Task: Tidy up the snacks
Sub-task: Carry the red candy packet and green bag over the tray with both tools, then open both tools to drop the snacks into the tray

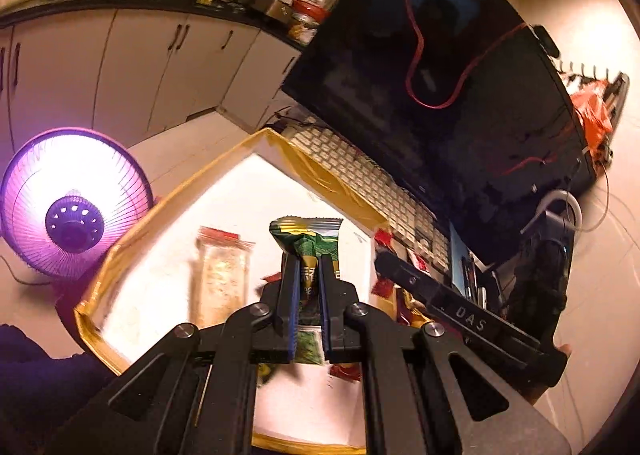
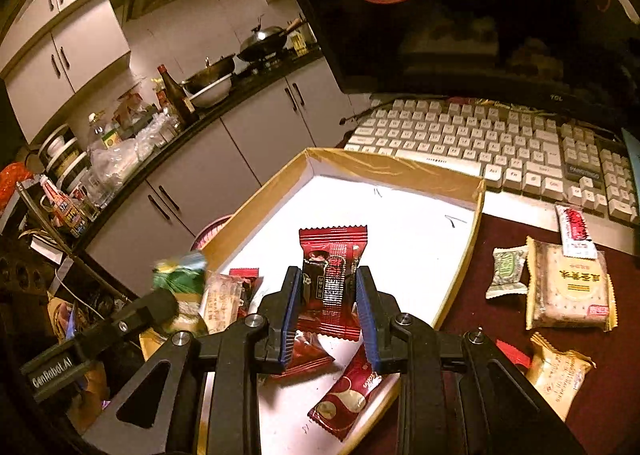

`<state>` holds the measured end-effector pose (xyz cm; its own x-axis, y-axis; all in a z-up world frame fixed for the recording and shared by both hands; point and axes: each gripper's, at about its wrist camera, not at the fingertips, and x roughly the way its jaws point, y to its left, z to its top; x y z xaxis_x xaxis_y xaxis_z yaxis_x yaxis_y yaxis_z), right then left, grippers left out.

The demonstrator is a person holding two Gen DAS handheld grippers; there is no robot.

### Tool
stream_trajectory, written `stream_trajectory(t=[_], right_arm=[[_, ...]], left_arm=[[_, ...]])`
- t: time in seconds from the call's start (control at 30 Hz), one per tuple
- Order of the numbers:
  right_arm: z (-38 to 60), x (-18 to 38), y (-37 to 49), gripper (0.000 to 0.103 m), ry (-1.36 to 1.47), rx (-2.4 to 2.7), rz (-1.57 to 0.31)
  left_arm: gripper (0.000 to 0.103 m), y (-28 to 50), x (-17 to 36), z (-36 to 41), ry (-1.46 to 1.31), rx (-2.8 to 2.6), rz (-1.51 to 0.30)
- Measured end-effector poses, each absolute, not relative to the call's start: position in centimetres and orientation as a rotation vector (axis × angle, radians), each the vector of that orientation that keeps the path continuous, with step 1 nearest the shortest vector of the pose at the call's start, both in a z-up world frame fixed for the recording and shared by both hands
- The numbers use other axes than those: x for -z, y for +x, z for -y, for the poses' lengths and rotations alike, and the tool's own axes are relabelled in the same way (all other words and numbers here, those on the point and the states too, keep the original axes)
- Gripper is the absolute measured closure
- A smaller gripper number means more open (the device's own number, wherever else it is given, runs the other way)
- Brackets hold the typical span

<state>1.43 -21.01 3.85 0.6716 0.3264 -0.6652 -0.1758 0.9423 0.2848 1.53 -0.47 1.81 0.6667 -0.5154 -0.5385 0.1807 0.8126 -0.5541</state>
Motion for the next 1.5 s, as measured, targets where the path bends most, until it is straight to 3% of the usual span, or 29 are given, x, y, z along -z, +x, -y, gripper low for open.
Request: stream_trajectory(t=[0.2, 0.63, 0.93, 1.0, 1.13, 1.23, 1.33, 1.4, 1.5], right_arm=[[20.9, -2.9, 2.2, 0.076, 0.19, -0.263, -0.819], [19.5, 0.4, 5.7, 0.075, 0.04, -0.191, -0.951], [18.7, 1.3, 5.8, 0.073, -0.044, -0.145, -0.963], [19.0, 1.1, 5.6, 0.071, -0.019, -0.154, -0.953], [20.2, 0.0, 4.8, 0.05, 0.064, -0.168, -0.914], [21.5, -1.4, 3.5, 0.046, 0.139, -0.189, -0.86], [23.5, -3.0, 1.1, 0.035, 0.214, -0.208, -0.796], [24.9, -3.7, -0.6, 0.033, 0.248, -0.206, -0.762], [27.6, -3.8, -3.1, 0.033, 0.308, -0.195, -0.737]], left_arm=[[0.097, 3.0, -1.6, 1.0, -0.45, 0.39, -0.773], [0.097, 11.0, 1.5, 6.3, -0.296, 0.299, -1.052], [0.096, 11.7, 2.1, 6.6, -0.297, 0.275, -1.086], [0.092, 11.2, 1.6, 6.9, -0.282, 0.282, -1.066], [0.068, 9.6, 0.0, 7.3, -0.269, 0.298, -1.0], [0.048, 7.1, -1.7, 7.2, -0.255, 0.298, -0.913], [0.046, 4.4, -3.3, 6.4, -0.306, 0.305, -0.822], [0.04, 2.7, -4.0, 6.0, -0.322, 0.319, -0.773], [0.038, 0.0, -4.7, 6.1, -0.338, 0.357, -0.727]])
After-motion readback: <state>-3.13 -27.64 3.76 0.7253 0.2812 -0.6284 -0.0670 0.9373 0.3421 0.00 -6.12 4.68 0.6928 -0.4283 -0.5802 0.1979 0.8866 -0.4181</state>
